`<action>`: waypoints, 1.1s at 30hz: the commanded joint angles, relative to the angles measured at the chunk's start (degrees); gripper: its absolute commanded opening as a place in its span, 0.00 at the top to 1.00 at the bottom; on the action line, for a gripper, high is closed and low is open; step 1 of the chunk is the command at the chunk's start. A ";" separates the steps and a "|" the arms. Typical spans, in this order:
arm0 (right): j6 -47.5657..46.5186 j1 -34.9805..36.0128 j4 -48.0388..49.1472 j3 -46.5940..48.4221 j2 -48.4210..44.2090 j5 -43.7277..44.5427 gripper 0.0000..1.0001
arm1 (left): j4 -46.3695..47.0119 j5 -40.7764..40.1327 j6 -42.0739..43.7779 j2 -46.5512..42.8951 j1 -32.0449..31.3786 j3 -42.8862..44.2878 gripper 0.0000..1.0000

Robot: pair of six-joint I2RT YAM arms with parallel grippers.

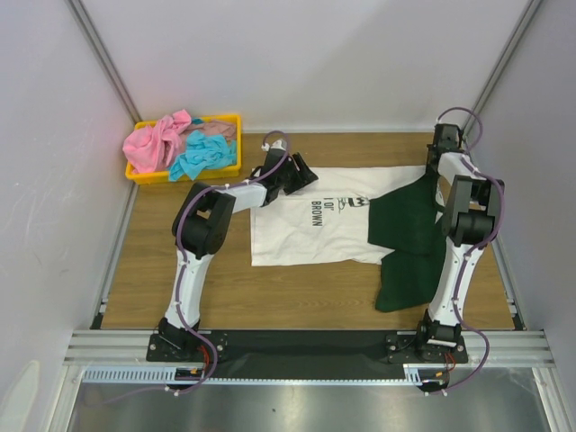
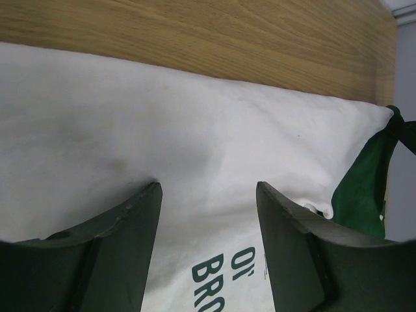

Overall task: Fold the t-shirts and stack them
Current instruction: Fold the tshirt

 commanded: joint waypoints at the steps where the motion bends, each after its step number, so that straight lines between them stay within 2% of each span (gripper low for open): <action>1: 3.46 -2.55 0.19 2.21 -1.98 -4.02 0.97 | -0.76 -1.69 -0.97 -0.44 0.57 -0.34 0.34; 7: 6.28 -5.46 -0.34 2.12 -2.08 -10.88 0.94 | -0.94 -1.69 -1.23 -0.27 0.83 -0.43 0.34; 10: 6.37 -6.07 -0.86 1.86 -2.16 -16.84 0.82 | -0.85 -1.60 -1.23 -0.36 0.92 -0.34 0.34; 11: 6.28 -6.25 -0.78 1.68 -2.16 -18.61 0.69 | -0.76 -1.51 -1.06 -0.44 0.92 -0.43 0.34; 12: 6.37 -6.34 -0.60 1.33 -2.25 -19.50 0.62 | -0.76 -1.60 -0.97 -0.44 0.92 -0.43 0.34; 14: 6.46 -6.43 -0.08 1.24 -2.43 -19.42 0.58 | -0.76 -1.69 -0.79 -0.62 0.92 -0.43 0.34; 18: 7.69 -7.13 -0.07 2.38 -2.08 -17.84 0.61 | -0.50 -1.95 -0.88 -1.06 1.18 -1.31 0.34; 23: 7.60 -7.57 0.10 2.38 -2.08 -19.59 0.71 | 0.20 -1.95 -1.41 -1.32 1.53 -2.01 0.34; 31: 8.04 -8.62 0.36 2.12 -3.04 -22.84 0.99 | 0.12 -2.30 -1.58 -1.50 1.89 -2.63 0.34; 33: 9.61 -9.76 0.80 1.94 -3.48 -25.90 1.00 | 0.29 -2.39 -1.94 -1.50 1.97 -2.89 0.34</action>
